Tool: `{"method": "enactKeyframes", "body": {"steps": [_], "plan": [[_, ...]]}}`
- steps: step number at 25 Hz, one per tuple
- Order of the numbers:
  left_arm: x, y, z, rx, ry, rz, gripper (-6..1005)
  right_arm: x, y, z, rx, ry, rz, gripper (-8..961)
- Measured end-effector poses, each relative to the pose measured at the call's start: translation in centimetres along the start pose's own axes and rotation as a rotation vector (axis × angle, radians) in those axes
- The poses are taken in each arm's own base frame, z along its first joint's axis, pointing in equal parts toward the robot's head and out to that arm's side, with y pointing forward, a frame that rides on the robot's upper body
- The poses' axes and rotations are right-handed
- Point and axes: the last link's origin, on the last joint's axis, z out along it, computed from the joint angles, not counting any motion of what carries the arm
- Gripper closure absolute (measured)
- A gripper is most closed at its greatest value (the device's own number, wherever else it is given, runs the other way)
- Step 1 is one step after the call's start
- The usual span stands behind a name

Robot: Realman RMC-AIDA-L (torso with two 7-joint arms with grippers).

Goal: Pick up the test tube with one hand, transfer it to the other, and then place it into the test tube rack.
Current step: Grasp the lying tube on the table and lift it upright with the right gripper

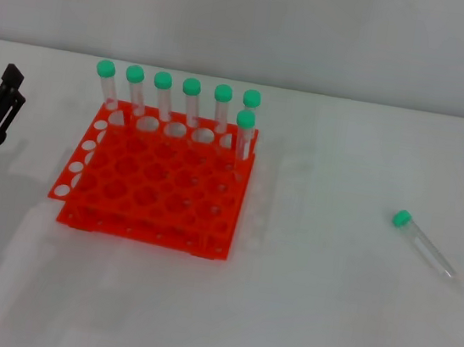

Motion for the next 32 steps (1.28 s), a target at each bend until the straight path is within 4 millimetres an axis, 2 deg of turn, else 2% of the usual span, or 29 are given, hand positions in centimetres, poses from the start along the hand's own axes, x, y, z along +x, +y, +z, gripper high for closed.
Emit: {"method": "enactKeyframes", "body": {"steps": [11,18,22,26,28,32], "plan": [[0.2,0.6,0.4,-0.032,0.013,0.005,242,-1.2,-0.6,-2.6,-0.022,-0.079,-0.040,113],[-0.2,0.6,-0.2,-0.027,-0.007,-0.004,243,-1.8,-1.0,-2.4,-0.115,-0.056,-0.021,114],[-0.3,0.9,-0.3,-0.042,-0.013,-0.004,243,-2.9,-1.4,-0.9,-0.229,-0.012,0.007,121],[-0.5,1.0,-0.1,-0.047,-0.022,-0.004,243,-4.5,-1.5,2.1,-0.368,0.083,0.010,128],[-0.5,1.0,0.0,-0.048,-0.022,-0.004,243,-5.8,-1.2,4.0,-0.444,0.144,0.028,131],[-0.5,1.2,0.1,-0.054,-0.024,-0.005,243,-8.1,0.3,6.7,-0.580,0.274,0.004,137]]}}
